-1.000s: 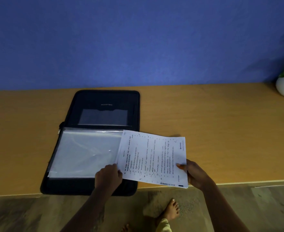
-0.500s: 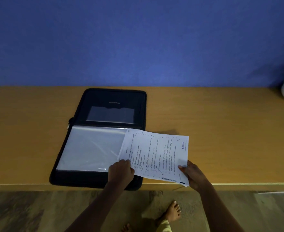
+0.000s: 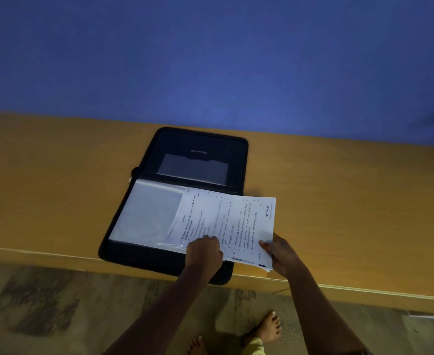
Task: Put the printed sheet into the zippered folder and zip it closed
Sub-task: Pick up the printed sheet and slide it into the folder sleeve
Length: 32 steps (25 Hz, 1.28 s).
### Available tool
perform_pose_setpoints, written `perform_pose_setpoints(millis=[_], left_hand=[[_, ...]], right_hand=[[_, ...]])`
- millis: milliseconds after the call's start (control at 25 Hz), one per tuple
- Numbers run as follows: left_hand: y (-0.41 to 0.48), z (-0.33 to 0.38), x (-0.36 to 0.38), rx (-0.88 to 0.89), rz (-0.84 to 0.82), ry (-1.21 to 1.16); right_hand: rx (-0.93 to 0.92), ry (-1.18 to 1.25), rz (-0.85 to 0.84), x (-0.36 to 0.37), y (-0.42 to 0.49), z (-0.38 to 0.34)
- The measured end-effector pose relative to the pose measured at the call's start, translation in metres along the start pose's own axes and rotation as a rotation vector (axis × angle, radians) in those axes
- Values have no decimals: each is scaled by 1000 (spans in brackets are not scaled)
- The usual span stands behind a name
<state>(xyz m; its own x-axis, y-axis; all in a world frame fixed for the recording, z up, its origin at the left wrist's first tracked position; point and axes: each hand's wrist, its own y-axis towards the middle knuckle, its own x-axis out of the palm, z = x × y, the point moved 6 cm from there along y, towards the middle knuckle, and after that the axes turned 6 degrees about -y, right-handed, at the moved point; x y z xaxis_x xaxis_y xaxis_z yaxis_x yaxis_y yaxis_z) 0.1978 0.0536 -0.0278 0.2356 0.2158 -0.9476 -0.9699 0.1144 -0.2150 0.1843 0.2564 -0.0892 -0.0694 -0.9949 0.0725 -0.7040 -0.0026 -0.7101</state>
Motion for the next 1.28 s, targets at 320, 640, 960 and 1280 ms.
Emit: perform_pose_setpoints(millis=[320,640,960,1280], left_hand=[[-5,-11,-1,-48,-5,1],[-10,-20,11,-55,-12,-40],[-13,-28,20,-61,2,-72],[-19,-42,30,-15,16,-107]], right_hand=[[-70,-229,324,89,2,-5],[-228,-473,592,94,-26,-5],[-158,-575,425,134,-18,-14],[-97,-547,436,144,-13,-12]])
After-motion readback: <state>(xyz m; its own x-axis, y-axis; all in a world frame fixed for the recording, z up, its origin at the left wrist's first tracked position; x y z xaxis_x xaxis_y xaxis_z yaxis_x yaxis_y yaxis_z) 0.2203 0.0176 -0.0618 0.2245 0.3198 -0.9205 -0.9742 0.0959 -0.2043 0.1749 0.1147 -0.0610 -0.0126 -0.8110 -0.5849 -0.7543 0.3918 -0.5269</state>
